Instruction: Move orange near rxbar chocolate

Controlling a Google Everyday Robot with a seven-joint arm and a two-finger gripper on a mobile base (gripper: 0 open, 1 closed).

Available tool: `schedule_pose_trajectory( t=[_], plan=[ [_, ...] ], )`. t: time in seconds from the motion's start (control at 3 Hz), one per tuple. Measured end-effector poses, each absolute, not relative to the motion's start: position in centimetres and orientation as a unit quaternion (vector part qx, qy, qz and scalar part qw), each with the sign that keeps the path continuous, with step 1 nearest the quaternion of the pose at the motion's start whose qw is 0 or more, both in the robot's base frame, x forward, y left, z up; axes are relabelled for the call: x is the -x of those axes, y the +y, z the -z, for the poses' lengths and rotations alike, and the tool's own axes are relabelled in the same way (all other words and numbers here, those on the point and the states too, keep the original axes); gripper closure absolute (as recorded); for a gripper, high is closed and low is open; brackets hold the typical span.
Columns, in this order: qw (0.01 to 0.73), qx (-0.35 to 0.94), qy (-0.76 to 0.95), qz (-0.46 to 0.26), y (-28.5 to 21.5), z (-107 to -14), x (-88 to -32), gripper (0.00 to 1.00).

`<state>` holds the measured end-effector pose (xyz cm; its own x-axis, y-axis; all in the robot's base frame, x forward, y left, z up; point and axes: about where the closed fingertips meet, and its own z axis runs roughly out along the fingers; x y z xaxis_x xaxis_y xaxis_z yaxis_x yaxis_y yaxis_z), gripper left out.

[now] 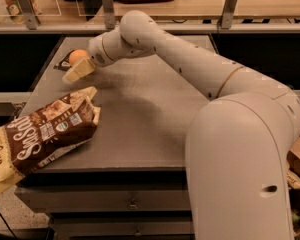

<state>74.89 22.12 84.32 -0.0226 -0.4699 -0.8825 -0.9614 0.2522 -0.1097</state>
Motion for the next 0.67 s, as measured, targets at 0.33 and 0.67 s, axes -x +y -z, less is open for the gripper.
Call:
schedule_pose_trajectory(
  t=[0.33,0.67],
  plan=[
    [0.431,0.56,0.656,-0.265,18.33,-85.14,-74.9,0.0],
    [0.431,0.56,0.656,-0.265,18.36,-85.12,-74.89,0.0]
  ],
)
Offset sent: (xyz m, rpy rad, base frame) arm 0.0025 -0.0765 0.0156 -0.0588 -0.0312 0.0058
